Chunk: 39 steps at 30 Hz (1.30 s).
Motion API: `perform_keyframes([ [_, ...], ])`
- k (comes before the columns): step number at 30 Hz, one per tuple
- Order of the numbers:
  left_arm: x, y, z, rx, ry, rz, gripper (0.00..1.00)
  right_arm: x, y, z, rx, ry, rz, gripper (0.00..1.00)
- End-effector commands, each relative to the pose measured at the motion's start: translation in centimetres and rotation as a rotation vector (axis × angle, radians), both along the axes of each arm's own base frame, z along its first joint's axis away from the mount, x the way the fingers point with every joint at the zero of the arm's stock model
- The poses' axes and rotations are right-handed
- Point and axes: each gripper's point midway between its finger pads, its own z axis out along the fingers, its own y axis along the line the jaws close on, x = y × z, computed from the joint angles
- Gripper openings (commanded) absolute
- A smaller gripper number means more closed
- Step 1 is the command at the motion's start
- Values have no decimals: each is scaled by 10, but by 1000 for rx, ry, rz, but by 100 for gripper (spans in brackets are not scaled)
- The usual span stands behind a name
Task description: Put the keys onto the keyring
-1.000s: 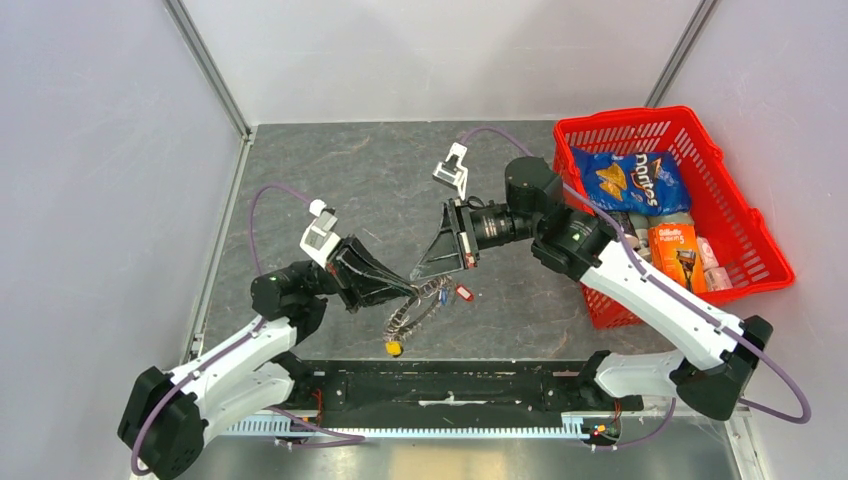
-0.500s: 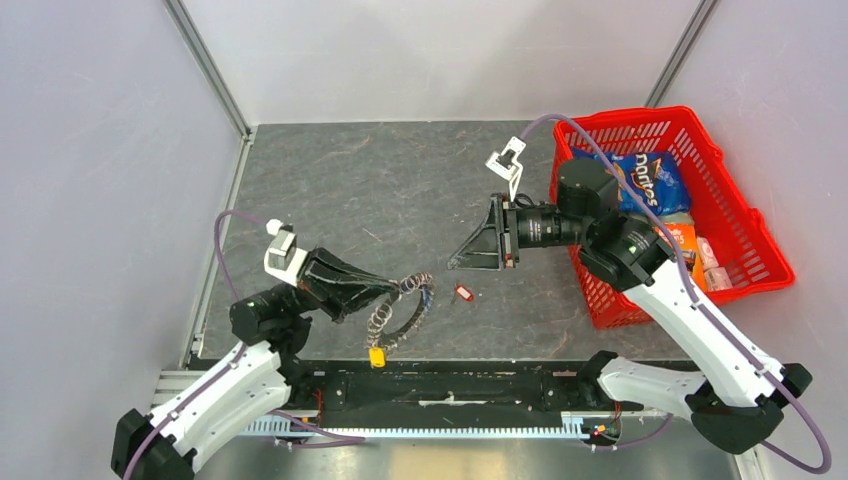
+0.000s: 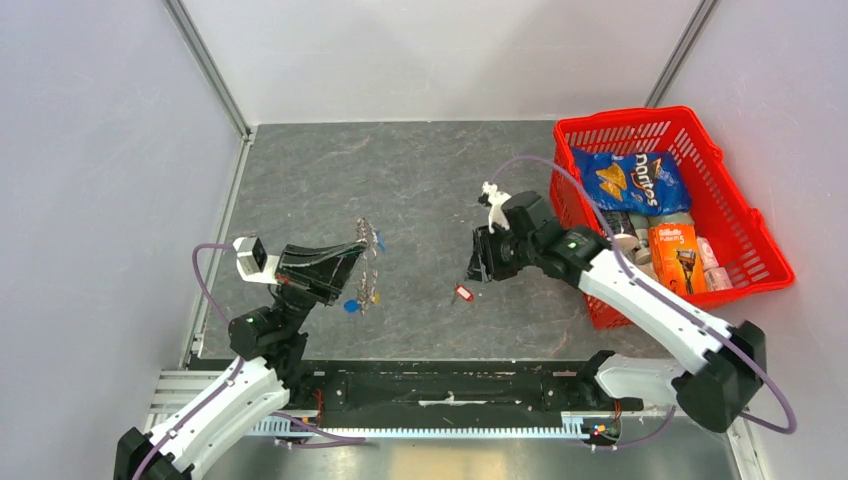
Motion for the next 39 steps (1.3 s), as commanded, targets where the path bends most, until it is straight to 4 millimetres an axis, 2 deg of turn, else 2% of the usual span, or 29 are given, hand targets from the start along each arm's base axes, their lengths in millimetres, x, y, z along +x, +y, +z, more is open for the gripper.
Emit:
perform_keyframes([
  [1,-30,15,37,-111,-121,-61,2,33,-13,-55,-129,-32,-151,46],
  [5,-51,6,50,-62,-199,-149,2,47,-15,-90,-173,-17,-219,49],
  [16,-74,3,54,-36,-284,-229,2,75,12,-130,-108,85,-363,57],
  [26,-78,2,52,-13,-293,-240,2,83,30,-153,-110,130,-363,56],
  [39,-83,6,50,-11,-313,-226,2,74,32,-174,-236,122,-324,51],
])
